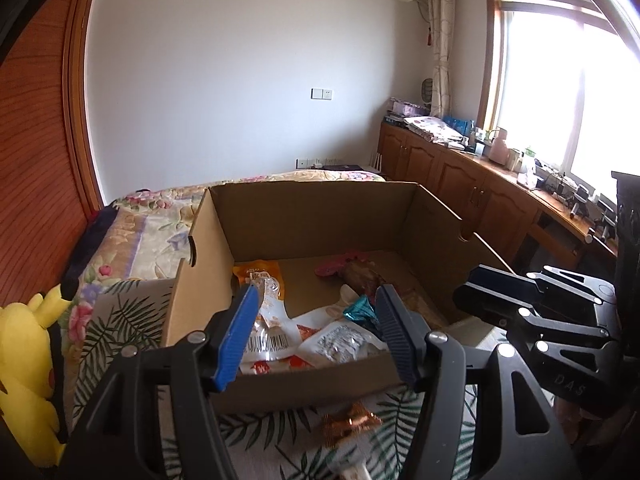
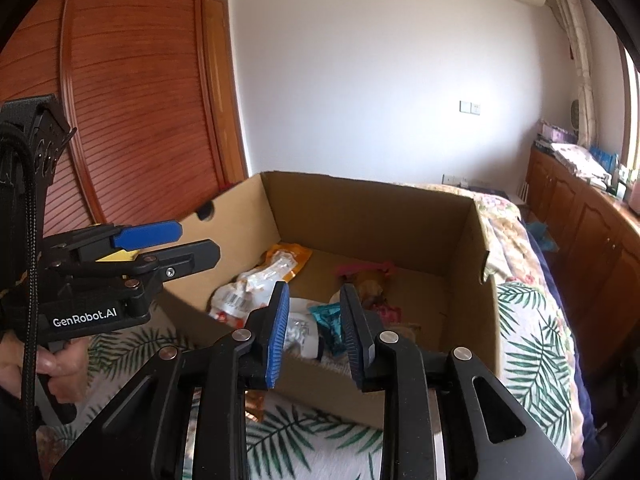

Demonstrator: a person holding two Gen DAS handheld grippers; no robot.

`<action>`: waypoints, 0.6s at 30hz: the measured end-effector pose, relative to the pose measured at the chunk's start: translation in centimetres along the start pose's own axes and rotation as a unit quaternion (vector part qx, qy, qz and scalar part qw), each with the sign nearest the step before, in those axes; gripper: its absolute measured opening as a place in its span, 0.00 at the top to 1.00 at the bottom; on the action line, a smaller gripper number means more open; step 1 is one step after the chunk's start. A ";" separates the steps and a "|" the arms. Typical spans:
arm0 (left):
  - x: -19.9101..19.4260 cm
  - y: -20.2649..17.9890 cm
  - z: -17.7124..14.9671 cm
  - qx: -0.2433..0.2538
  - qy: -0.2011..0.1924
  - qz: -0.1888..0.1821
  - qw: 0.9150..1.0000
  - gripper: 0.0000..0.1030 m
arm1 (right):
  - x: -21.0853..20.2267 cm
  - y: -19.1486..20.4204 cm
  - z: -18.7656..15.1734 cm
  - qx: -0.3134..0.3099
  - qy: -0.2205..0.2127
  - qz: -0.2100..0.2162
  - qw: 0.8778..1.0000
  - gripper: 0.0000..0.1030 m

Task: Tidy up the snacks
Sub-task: 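Lower the left tool onto the white milk-candy packet while the right tool reaches the brown triangular candy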

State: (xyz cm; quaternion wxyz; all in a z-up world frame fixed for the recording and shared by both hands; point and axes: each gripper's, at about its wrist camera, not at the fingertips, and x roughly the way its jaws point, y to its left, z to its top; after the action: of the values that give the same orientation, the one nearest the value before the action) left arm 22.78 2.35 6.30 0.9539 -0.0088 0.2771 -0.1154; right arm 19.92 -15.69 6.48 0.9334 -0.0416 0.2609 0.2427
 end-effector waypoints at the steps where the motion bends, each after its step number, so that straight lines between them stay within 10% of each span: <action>1: -0.5 -0.1 -0.2 0.002 -0.002 0.001 1.000 0.40 | -0.4 0.2 -0.1 0.000 -0.001 0.000 1.000 0.75; 18: -3.5 -0.4 -7.9 -0.004 0.045 -0.001 0.999 0.39 | -3.9 1.6 -5.2 0.004 0.017 0.005 1.000 0.72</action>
State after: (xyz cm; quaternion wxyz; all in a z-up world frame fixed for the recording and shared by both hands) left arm 15.58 3.09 1.49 0.9401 -0.0075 0.3206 -0.1157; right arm 13.84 -16.97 4.06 0.9278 -0.0402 0.2780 0.2457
